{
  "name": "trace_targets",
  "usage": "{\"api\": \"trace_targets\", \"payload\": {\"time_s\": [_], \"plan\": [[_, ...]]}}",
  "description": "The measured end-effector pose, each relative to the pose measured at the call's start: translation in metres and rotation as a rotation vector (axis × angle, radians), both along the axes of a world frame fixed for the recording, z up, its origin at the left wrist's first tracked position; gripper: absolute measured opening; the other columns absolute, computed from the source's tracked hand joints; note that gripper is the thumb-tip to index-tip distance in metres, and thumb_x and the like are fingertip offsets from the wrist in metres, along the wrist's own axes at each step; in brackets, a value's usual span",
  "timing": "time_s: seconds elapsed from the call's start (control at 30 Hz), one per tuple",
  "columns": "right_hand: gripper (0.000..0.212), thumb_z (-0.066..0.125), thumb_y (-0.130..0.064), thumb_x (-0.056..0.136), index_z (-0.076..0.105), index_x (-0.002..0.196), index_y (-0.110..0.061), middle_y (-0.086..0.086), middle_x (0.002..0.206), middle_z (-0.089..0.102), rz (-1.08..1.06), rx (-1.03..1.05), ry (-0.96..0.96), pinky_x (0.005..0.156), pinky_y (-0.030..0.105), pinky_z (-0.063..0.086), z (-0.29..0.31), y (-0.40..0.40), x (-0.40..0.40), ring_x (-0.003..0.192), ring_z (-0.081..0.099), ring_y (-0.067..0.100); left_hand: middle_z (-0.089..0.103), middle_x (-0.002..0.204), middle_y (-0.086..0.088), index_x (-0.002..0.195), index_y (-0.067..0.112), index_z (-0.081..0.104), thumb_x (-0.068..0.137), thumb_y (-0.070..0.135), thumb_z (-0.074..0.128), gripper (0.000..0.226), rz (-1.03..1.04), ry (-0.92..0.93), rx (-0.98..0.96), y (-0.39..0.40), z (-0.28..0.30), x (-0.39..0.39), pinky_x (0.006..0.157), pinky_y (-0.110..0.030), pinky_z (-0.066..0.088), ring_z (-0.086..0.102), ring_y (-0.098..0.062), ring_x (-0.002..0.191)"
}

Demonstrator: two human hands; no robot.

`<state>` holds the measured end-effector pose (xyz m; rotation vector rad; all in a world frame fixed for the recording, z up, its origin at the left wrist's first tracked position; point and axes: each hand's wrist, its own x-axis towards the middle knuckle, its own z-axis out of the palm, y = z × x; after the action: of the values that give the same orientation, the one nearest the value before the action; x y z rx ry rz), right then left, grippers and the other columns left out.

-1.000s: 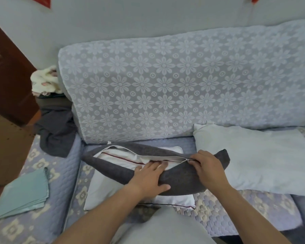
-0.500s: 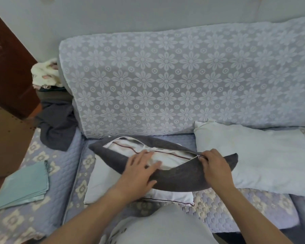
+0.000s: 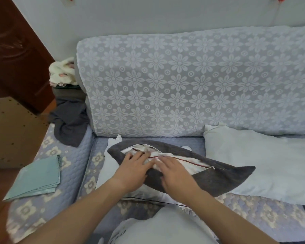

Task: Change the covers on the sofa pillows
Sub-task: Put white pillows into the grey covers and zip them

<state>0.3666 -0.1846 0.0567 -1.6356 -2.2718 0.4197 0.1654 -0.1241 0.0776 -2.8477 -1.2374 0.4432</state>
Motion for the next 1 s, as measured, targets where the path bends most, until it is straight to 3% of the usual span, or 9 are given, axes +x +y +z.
{"api": "trace_targets", "payload": {"time_s": [0.17, 0.3, 0.4, 0.47, 0.53, 0.7, 0.8, 0.9, 1.0], "plan": [[0.086, 0.06, -0.035, 0.089, 0.015, 0.159, -0.015, 0.007, 0.166, 0.016, 0.073, -0.242, -0.267, 0.119, 0.054, 0.02, -0.029, 0.011, -0.024, 0.151, 0.02, 0.033, 0.057, 0.12, -0.012, 0.11, 0.023, 0.056, 0.069, 0.011, 0.07, 0.045, 0.036, -0.062, 0.08, 0.007, 0.01, -0.026, 0.066, -0.039, 0.048, 0.062, -0.031, 0.096], [0.085, 0.064, -0.039, 0.08, 0.03, 0.154, -0.015, 0.008, 0.158, 0.036, 0.119, -0.245, -0.309, 0.112, 0.055, 0.035, -0.032, 0.019, -0.03, 0.14, 0.04, 0.033, 0.057, 0.071, -0.001, 0.075, 0.022, 0.057, 0.061, 0.009, 0.071, 0.023, -0.079, -0.083, 0.074, 0.016, 0.03, -0.039, 0.054, -0.032, 0.043, 0.062, -0.024, 0.065], [0.083, 0.063, -0.042, 0.071, 0.042, 0.147, -0.016, 0.008, 0.15, 0.047, 0.151, -0.235, -0.292, 0.104, 0.053, 0.044, -0.043, 0.018, -0.034, 0.132, 0.049, 0.032, 0.06, 0.101, -0.003, 0.068, 0.025, 0.064, 0.076, 0.023, 0.058, 0.01, -0.243, -0.074, 0.052, 0.02, 0.035, -0.037, 0.082, -0.041, 0.043, 0.054, -0.027, 0.099], [0.08, 0.059, -0.042, 0.073, 0.039, 0.147, -0.017, 0.007, 0.151, 0.045, 0.165, -0.241, -0.282, 0.106, 0.053, 0.041, -0.045, 0.015, -0.036, 0.133, 0.045, 0.032, 0.046, 0.143, -0.005, 0.085, 0.029, 0.071, 0.087, 0.048, 0.047, 0.031, -0.11, -0.122, -0.048, 0.025, 0.032, -0.034, 0.104, -0.047, 0.037, 0.041, -0.03, 0.13], [0.078, 0.058, -0.041, 0.075, 0.038, 0.147, -0.018, 0.006, 0.151, 0.044, 0.151, -0.219, -0.286, 0.107, 0.051, 0.041, -0.048, 0.01, -0.039, 0.133, 0.045, 0.031, 0.035, 0.154, -0.002, 0.113, 0.027, 0.064, 0.093, 0.053, 0.046, 0.037, 0.051, -0.166, -0.127, 0.037, 0.028, -0.032, 0.108, -0.046, 0.037, 0.038, -0.027, 0.136], [0.077, 0.062, -0.042, 0.074, 0.043, 0.145, -0.017, 0.006, 0.15, 0.047, 0.096, -0.201, -0.288, 0.105, 0.053, 0.043, -0.047, 0.009, -0.041, 0.133, 0.048, 0.032, 0.061, 0.102, -0.003, 0.103, 0.018, 0.065, 0.094, 0.022, 0.057, 0.013, -0.005, -0.144, -0.033, 0.069, 0.013, -0.025, 0.072, -0.042, 0.052, 0.062, -0.028, 0.096], [0.081, 0.073, -0.041, 0.065, 0.053, 0.139, -0.017, 0.006, 0.144, 0.055, 0.033, -0.218, -0.34, 0.099, 0.054, 0.048, -0.049, 0.017, -0.029, 0.127, 0.056, 0.033, 0.057, 0.082, 0.0, 0.085, 0.014, 0.07, 0.094, 0.02, 0.061, 0.015, 0.044, -0.432, 0.072, 0.072, 0.022, -0.022, 0.064, -0.039, 0.049, 0.061, -0.024, 0.079], [0.073, 0.064, -0.027, 0.075, 0.046, 0.145, -0.02, 0.006, 0.15, 0.048, -0.005, -0.279, -0.319, 0.109, 0.056, 0.035, -0.052, 0.023, -0.011, 0.133, 0.049, 0.036, 0.056, 0.077, -0.001, 0.081, 0.012, 0.072, 0.091, 0.015, 0.067, 0.011, -0.065, -0.656, 0.19, 0.061, 0.028, -0.025, 0.064, -0.034, 0.041, 0.051, -0.022, 0.073], [0.05, 0.048, -0.023, 0.091, 0.045, 0.141, -0.02, 0.005, 0.14, 0.053, -0.04, -0.296, -0.318, 0.112, 0.051, 0.027, -0.046, 0.028, -0.002, 0.127, 0.049, 0.033, 0.058, 0.089, -0.001, 0.082, 0.017, 0.068, 0.082, 0.015, 0.073, 0.006, -0.119, -0.469, 0.13, 0.041, 0.005, -0.023, 0.068, -0.036, 0.042, 0.052, -0.024, 0.083]]}}
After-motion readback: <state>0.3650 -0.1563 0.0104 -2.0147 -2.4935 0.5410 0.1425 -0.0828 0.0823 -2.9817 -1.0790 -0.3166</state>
